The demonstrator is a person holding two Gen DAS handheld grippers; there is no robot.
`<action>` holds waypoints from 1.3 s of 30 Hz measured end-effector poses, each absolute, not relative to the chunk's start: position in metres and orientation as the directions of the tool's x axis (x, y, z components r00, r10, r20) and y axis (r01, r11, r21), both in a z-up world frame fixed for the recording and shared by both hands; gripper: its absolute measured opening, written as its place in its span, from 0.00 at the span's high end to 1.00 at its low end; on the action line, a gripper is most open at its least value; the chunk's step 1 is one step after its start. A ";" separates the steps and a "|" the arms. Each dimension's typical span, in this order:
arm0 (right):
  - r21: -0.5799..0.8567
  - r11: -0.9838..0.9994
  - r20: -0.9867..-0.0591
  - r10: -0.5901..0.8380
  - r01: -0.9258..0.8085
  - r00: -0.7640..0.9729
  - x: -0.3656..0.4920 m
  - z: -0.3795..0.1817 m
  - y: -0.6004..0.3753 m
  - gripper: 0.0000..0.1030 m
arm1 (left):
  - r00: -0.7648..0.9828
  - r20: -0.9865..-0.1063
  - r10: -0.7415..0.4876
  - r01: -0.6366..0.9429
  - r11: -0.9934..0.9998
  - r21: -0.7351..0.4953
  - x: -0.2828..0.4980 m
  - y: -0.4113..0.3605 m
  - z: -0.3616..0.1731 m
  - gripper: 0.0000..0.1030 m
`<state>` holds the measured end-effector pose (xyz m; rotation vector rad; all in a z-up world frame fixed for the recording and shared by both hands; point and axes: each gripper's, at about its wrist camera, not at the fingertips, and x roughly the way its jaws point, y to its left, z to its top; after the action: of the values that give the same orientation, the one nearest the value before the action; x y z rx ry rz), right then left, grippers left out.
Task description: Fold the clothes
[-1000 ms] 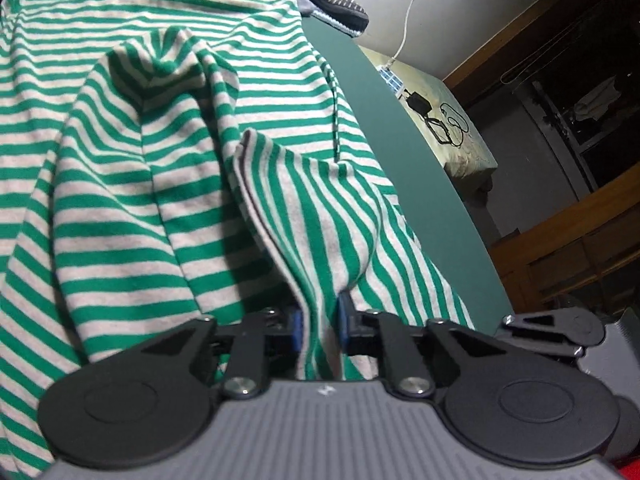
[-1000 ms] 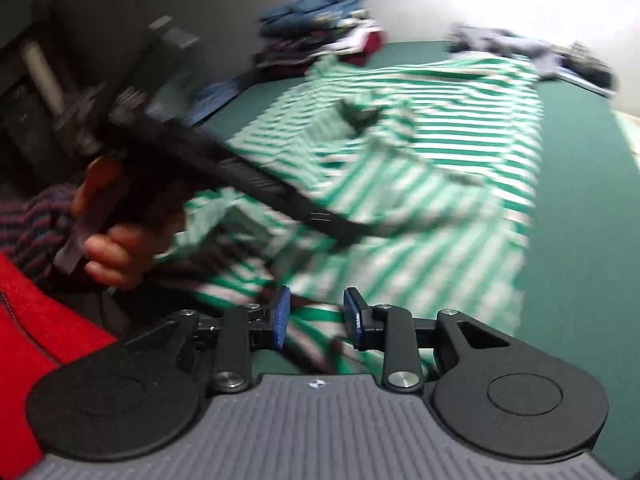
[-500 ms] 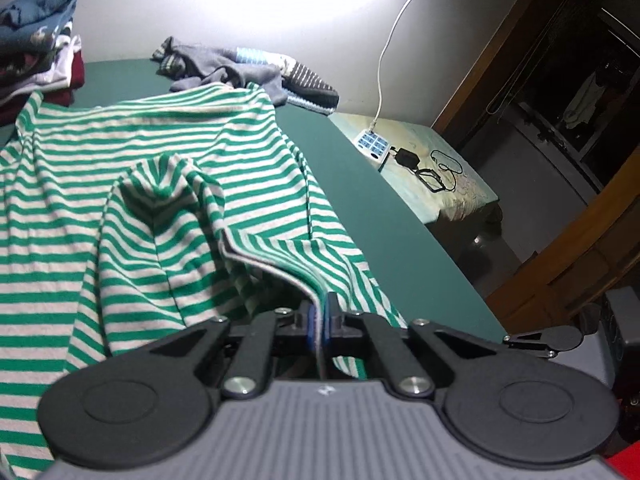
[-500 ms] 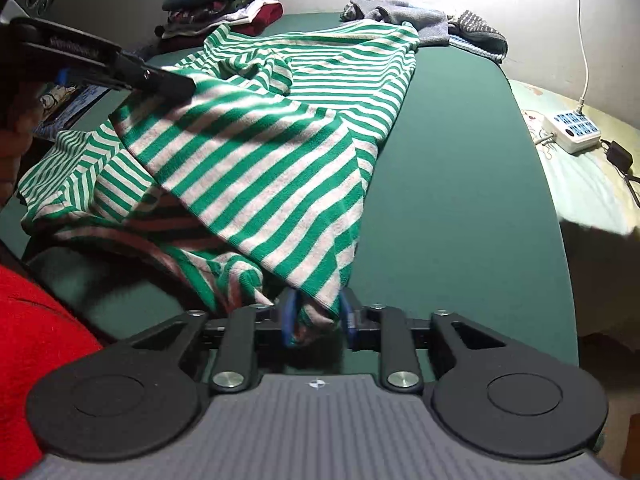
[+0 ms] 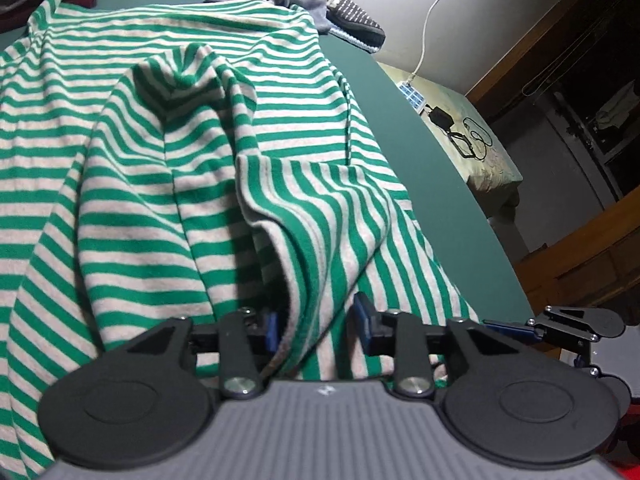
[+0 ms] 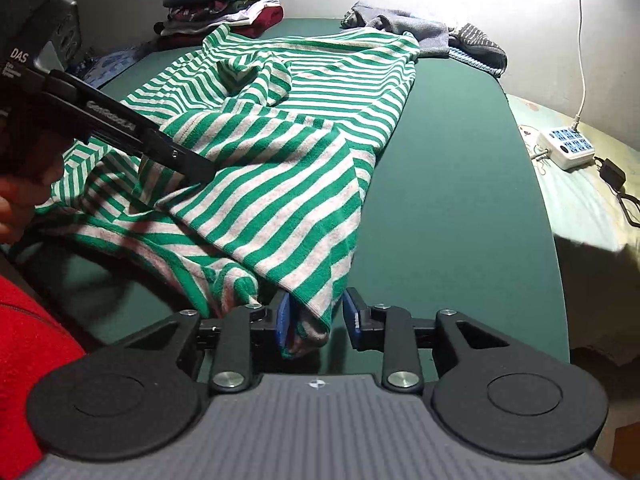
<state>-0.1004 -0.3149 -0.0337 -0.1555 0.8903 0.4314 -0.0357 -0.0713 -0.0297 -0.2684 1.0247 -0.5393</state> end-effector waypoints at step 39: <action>0.163 0.854 -0.696 0.455 -0.495 0.555 -0.006 -0.005 -0.251 0.76 | 0.437 -0.757 -0.485 0.267 0.874 -0.406 -0.039 -0.035 -0.033 0.48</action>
<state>-0.0059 -0.2506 -0.0050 -0.0534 0.8060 0.5609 -0.0386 -0.0350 -0.0326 -0.2404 1.0167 -0.4731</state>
